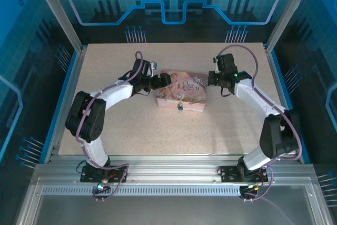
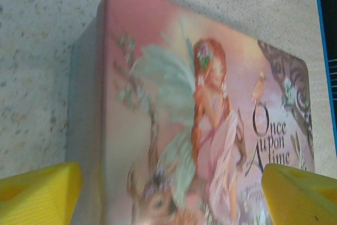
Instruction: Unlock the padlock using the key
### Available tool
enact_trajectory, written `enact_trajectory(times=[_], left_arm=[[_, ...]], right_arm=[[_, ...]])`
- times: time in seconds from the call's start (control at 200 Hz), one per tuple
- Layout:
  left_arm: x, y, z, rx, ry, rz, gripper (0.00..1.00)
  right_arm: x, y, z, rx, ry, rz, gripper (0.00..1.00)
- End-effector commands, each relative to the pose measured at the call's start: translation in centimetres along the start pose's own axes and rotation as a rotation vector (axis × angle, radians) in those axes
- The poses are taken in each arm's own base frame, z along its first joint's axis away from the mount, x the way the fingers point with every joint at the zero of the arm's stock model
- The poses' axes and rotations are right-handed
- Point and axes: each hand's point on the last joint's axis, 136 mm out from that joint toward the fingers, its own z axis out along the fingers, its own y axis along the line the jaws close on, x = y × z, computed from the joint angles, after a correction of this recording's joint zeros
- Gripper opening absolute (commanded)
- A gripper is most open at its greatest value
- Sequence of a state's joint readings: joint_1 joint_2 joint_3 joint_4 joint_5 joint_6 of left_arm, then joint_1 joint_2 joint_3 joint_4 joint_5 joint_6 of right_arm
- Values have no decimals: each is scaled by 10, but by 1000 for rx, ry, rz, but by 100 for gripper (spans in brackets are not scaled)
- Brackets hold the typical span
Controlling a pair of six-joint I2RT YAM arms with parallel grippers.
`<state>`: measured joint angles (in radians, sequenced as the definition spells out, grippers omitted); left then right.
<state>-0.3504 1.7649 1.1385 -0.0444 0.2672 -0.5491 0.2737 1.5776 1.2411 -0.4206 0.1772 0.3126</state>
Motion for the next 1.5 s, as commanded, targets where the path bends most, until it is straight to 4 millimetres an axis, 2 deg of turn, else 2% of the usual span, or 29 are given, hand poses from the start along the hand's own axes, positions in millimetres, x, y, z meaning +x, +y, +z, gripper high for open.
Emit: enact_trajectory(times=[0.0,0.1,0.215,0.325,0.485,0.615,0.73,0.891,1.206,1.496], left_arm=[[1,-19,-35,73,-62,20,90],[22,-24,-56,92,-77,29,90],[52,-32,-67,106,-69,75,92],[80,-44,-64,156,-68,110,94],[101,-47,-47,184,-96,136,99],[110,-46,-30,193,-133,148,99],[114,-54,-18,268,-203,184,99],[119,-49,-3,322,-242,193,99],[129,-48,20,364,-250,231,99],[136,-61,34,404,-216,285,98]], right_arm=[[-23,7,15,-17,8,-35,0],[-37,20,35,-50,26,-50,0],[-47,34,60,-81,67,-60,0],[-53,46,80,-105,97,-68,0],[-51,62,101,-125,141,-87,0],[-43,66,108,-123,161,-89,0],[-35,65,113,-116,183,-91,0],[-28,66,116,-112,202,-103,0],[-18,74,123,-118,222,-127,0],[-6,77,131,-121,243,-129,0]])
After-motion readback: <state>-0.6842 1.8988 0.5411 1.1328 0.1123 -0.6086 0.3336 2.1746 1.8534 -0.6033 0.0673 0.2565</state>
